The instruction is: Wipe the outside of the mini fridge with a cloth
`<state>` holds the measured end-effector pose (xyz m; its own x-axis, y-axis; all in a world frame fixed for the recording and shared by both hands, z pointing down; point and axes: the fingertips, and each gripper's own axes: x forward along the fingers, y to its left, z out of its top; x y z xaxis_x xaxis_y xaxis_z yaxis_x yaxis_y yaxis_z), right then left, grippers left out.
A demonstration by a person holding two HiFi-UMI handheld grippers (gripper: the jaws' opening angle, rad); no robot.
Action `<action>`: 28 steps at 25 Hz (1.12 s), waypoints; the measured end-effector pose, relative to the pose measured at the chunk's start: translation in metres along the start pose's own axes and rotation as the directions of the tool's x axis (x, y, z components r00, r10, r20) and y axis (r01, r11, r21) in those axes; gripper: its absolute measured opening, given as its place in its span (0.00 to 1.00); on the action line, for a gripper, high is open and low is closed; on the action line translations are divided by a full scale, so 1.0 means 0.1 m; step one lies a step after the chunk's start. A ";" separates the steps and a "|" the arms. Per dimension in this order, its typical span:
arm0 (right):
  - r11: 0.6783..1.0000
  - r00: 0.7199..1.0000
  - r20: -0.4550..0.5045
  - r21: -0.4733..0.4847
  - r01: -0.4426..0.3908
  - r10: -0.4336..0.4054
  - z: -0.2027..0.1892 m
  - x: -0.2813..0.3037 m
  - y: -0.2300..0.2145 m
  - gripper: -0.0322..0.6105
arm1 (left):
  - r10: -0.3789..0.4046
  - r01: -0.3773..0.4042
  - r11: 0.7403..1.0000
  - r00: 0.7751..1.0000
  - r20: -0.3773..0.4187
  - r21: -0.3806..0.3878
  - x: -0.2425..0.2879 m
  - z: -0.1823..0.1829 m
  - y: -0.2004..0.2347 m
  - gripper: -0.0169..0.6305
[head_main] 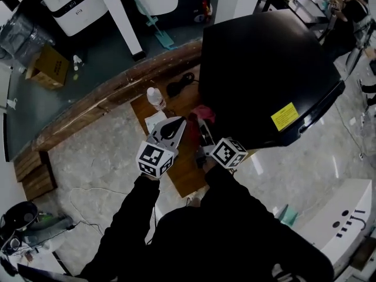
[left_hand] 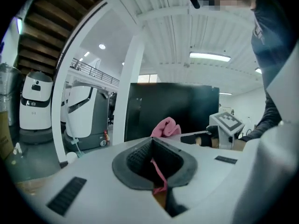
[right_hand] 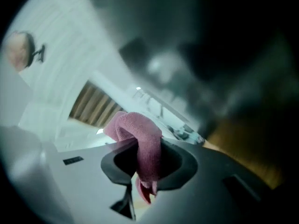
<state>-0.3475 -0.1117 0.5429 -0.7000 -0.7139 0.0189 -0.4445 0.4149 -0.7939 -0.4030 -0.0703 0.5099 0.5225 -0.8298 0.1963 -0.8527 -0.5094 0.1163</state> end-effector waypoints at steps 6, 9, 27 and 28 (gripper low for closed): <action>0.894 0.993 -0.114 -0.444 -0.065 0.016 0.24 -0.98 0.89 0.17 | -0.080 0.082 0.996 0.995 0.058 -0.028 -0.55 0.42 -0.79 0.04; 0.853 0.983 -0.182 -0.508 -0.121 0.031 0.34 -1.43 1.05 0.17 | -0.083 0.082 0.997 0.994 0.070 0.009 -0.68 0.57 -1.12 0.04; 0.814 0.943 -0.319 -0.522 -0.256 0.093 0.72 -2.72 1.29 0.17 | -0.136 0.137 0.989 0.990 0.030 -0.052 -0.82 0.54 -2.59 0.04; 0.811 0.942 -0.323 -0.524 -0.259 0.092 0.70 -2.75 1.27 0.17 | -0.134 0.135 0.989 0.991 0.031 -0.056 -0.83 0.53 -2.62 0.04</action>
<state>-0.1723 0.0984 0.3941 -0.8809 -0.4520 0.1407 -0.4721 0.8172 -0.3306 -0.2226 0.1200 0.4119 0.6316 -0.7609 0.1490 -0.7730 -0.6033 0.1960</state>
